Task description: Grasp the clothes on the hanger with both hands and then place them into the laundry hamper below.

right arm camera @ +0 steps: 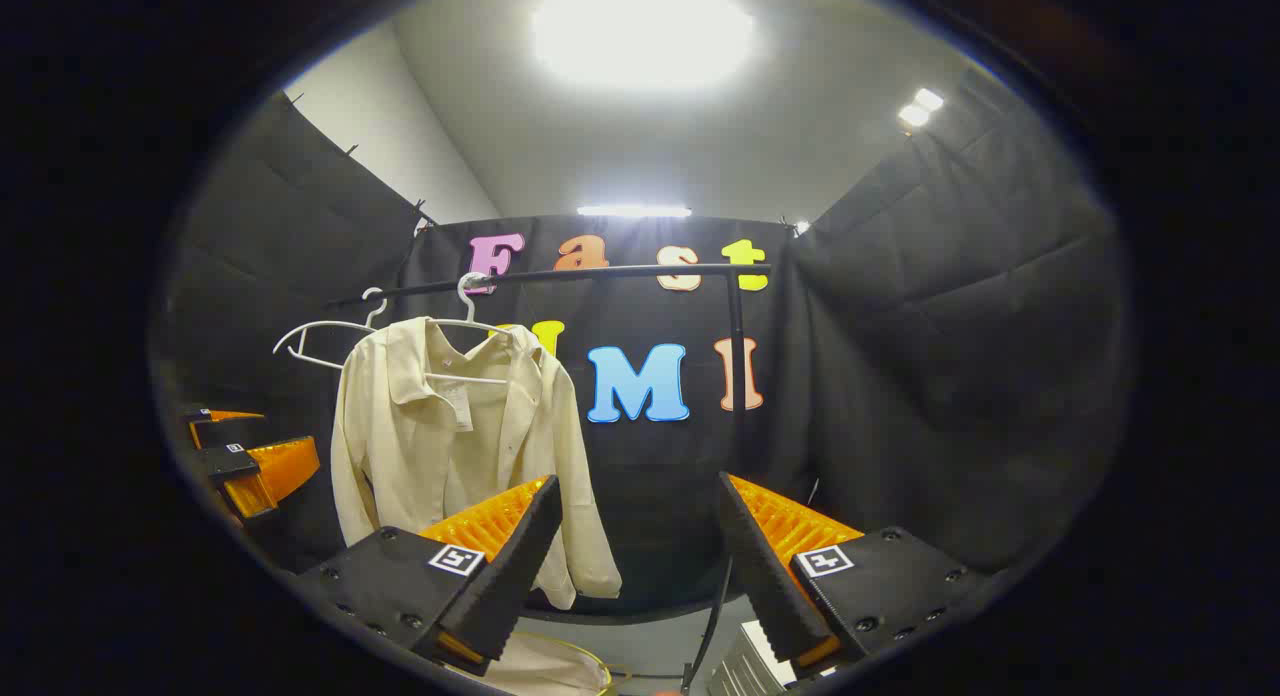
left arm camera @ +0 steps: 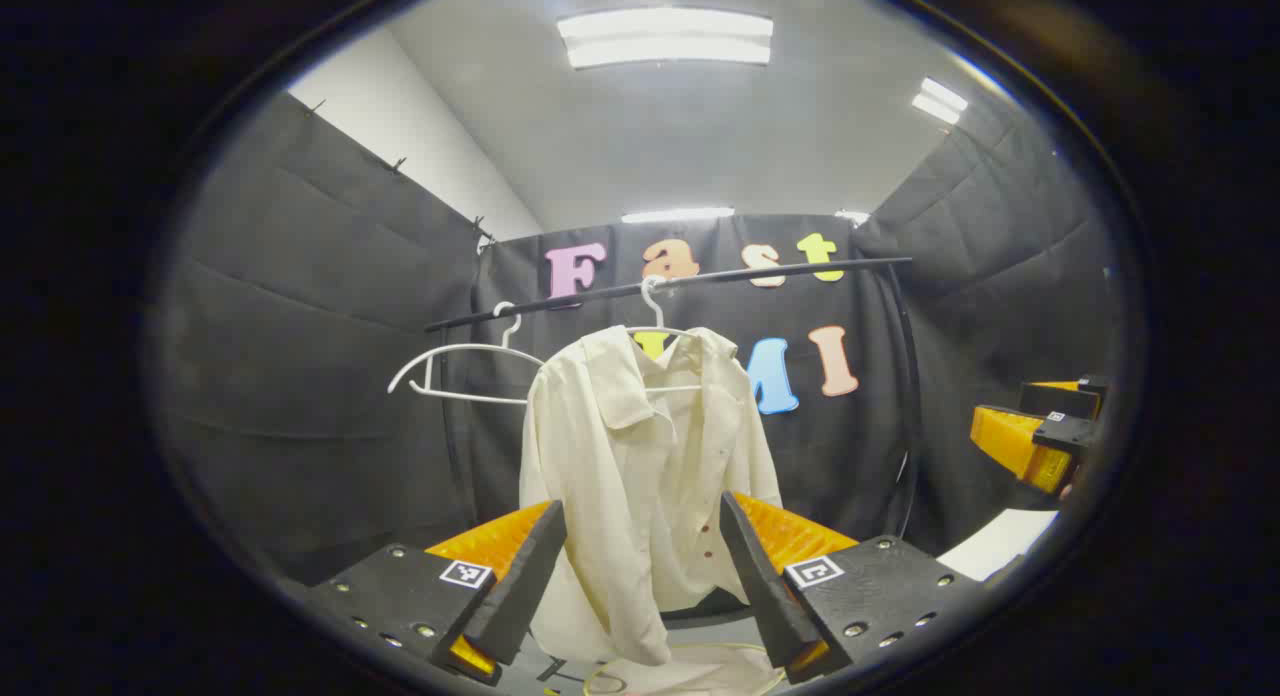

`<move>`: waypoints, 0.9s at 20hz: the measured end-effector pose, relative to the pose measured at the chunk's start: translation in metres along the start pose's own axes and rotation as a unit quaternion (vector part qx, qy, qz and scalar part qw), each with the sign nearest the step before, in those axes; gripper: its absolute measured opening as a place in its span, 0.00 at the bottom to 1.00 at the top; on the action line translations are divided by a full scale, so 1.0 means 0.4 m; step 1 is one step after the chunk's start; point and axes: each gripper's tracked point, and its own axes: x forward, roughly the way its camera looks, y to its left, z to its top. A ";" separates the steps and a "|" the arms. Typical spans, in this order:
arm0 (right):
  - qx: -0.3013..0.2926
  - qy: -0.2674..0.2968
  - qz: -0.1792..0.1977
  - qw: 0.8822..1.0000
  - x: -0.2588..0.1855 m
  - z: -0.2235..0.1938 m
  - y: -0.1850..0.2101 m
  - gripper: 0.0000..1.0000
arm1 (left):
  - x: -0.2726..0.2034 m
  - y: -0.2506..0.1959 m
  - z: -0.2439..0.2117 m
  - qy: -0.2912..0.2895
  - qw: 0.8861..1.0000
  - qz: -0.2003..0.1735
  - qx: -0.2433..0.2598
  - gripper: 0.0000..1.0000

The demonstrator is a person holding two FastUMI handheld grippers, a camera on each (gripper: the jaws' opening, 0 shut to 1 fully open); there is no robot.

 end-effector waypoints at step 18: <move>0.007 -0.012 0.022 1.000 0.040 0.019 0.093 0.97 | 0.064 0.037 -0.023 -0.010 1.000 -0.009 0.001 0.90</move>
